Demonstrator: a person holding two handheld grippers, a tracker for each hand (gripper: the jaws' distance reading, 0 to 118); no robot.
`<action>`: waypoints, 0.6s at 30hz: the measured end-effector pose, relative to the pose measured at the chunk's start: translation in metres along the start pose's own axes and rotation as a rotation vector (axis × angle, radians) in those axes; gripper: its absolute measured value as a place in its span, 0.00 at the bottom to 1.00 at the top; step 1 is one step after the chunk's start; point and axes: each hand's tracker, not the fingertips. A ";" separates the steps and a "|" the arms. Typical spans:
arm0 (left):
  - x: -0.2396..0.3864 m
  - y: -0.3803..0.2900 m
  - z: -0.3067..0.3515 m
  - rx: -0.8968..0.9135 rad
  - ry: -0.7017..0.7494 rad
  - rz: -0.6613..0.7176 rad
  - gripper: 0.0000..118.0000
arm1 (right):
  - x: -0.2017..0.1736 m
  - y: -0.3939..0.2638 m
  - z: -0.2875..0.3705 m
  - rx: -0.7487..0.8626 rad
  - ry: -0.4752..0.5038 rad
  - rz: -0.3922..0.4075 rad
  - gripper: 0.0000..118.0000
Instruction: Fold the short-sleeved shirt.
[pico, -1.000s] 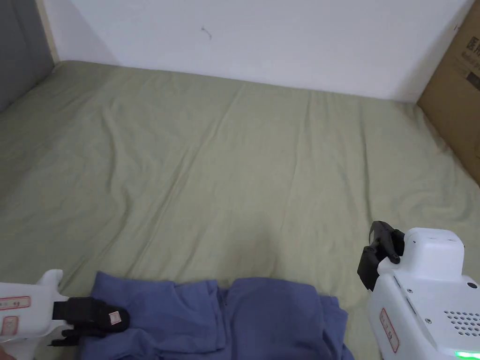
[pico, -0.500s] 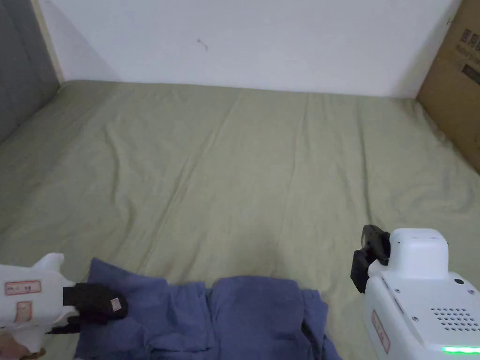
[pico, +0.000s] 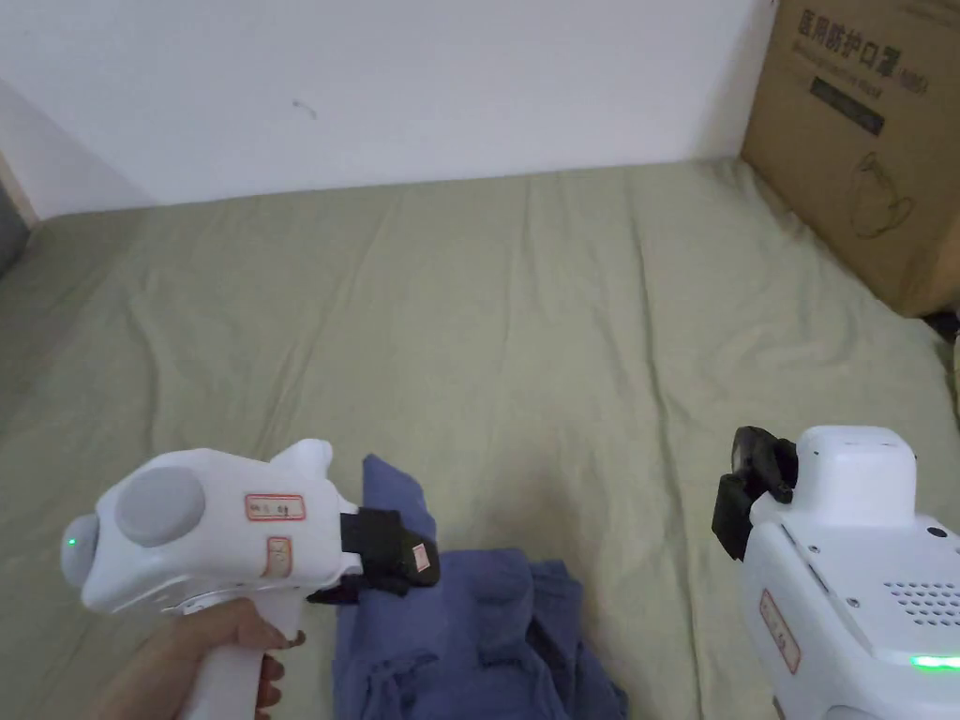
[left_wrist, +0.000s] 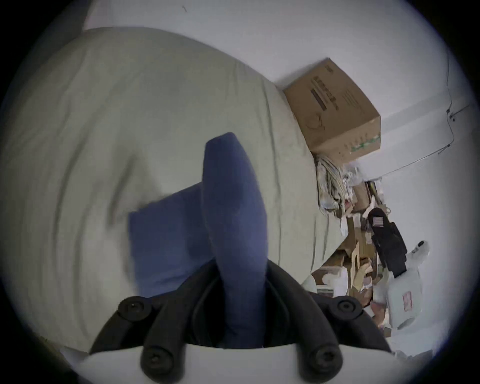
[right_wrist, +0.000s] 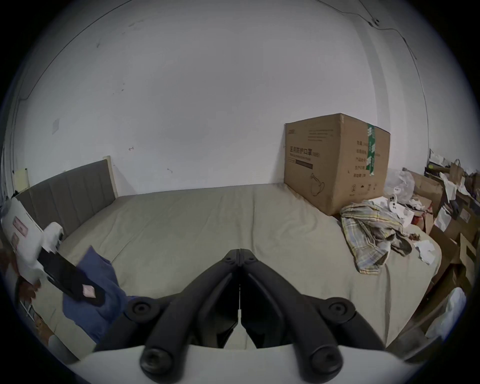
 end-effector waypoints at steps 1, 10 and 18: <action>0.007 -0.001 -0.014 -0.028 0.002 -0.010 0.09 | 0.005 -0.001 0.000 -0.002 -0.006 -0.005 0.01; 0.027 -0.012 -0.087 -0.178 -0.174 -0.012 0.90 | 0.033 -0.010 -0.007 -0.042 -0.072 -0.043 0.01; -0.010 0.002 -0.032 -0.023 -0.050 0.001 0.79 | 0.032 -0.016 -0.016 -0.067 -0.060 -0.072 0.01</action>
